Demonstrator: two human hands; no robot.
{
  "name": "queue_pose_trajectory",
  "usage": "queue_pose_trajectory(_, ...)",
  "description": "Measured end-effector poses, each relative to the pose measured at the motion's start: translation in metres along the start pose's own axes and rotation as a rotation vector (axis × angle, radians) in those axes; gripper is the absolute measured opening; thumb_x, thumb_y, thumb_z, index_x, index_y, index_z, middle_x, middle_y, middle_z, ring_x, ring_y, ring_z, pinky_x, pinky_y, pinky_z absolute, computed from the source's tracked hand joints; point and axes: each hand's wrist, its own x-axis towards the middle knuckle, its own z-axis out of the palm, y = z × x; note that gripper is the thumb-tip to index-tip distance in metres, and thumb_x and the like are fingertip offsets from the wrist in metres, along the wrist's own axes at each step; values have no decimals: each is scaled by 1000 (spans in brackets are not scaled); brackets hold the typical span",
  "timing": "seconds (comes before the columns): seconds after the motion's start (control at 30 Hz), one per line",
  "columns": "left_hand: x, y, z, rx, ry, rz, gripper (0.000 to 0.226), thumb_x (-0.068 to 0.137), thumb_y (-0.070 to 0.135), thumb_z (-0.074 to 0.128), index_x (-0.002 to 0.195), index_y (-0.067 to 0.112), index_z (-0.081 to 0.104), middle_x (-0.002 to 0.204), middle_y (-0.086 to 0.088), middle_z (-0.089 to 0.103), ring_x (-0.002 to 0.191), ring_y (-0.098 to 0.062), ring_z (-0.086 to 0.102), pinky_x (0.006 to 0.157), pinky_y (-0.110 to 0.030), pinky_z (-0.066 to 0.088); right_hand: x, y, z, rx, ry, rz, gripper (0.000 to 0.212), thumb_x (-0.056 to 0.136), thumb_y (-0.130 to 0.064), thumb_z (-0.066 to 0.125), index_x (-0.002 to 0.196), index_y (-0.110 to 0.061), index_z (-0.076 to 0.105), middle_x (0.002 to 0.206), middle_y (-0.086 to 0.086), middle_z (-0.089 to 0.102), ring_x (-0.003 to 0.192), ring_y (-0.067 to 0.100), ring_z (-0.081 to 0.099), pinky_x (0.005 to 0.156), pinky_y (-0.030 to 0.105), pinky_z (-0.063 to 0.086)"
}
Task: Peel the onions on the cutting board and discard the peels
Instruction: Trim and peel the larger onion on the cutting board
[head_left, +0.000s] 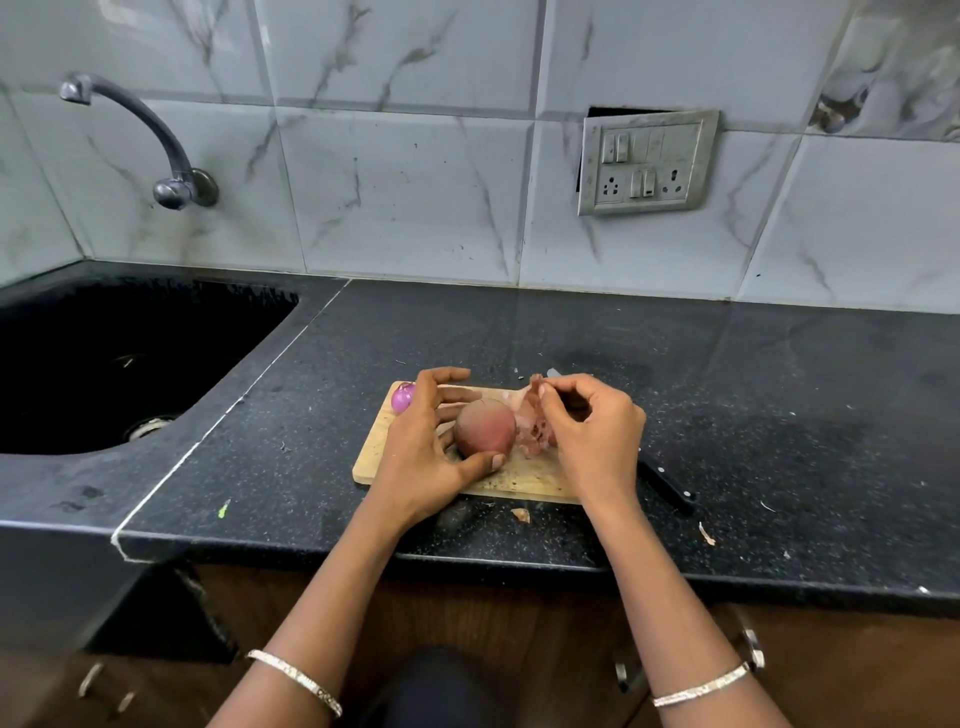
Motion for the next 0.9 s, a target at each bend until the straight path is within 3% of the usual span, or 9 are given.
queue_pose_trajectory(0.07,0,-1,-1,1,-9,-5,84,64,16,96,133,28,50,128,8,61,119,-9,62,101,-39,56,9,-1,-1,-11,-24,5,5,90,-18,75,88,-17,79,74,-13,72,67,-9,66,58,2,44)
queue_pose_trajectory(0.23,0,-6,-3,-10,-16,-11,75,68,19,92,135,32,59,133,13,60,123,-8,60,103,-40,55,27,3,1,-89,-36,48,6,90,-24,75,87,-22,80,73,-20,69,73,-8,65,64,2,43)
queue_pose_trajectory(0.3,-1,-5,-2,-24,-11,-19,71,72,14,91,134,30,61,132,11,61,124,-8,59,102,-39,56,33,6,2,-89,-25,82,6,90,-25,76,90,-22,81,75,-19,71,74,-8,65,67,6,45)
queue_pose_trajectory(0.37,0,-4,-2,-17,0,-7,67,74,14,90,133,28,63,130,11,63,122,-8,61,101,-39,57,38,5,2,-115,-75,92,12,88,-28,78,97,-22,81,83,-15,75,79,-5,67,75,19,54)
queue_pose_trajectory(0.47,1,-4,-3,42,16,31,64,71,29,90,130,26,66,126,13,65,118,-5,62,99,-41,57,44,2,2,-132,-208,129,35,85,-33,80,115,-18,76,93,-10,76,84,-1,68,84,21,56)
queue_pose_trajectory(0.57,0,-2,-5,93,31,62,66,71,38,86,132,27,65,125,13,64,117,-4,61,98,-42,57,43,-3,-13,-209,-148,139,31,89,-32,76,116,-19,76,96,-9,76,87,1,68,89,27,58)
queue_pose_trajectory(0.67,-1,0,-4,98,49,77,70,72,27,91,135,24,61,123,13,63,115,-2,60,93,-32,59,28,-3,-41,-423,-98,184,22,93,-30,71,112,-22,78,106,-5,77,102,16,69,97,35,53)
queue_pose_trajectory(0.8,-1,1,-1,154,67,111,61,70,20,93,121,22,60,114,15,64,107,7,60,84,-7,49,5,4,-62,-732,-218,287,30,93,-32,69,119,-19,73,116,2,73,109,26,65,88,37,51)
queue_pose_trajectory(0.9,-1,1,0,208,73,148,56,70,21,93,120,20,65,113,14,67,103,3,62,85,-8,48,-5,9,-64,-809,-229,313,31,94,-37,68,119,-19,72,112,4,73,106,28,65,86,40,54)
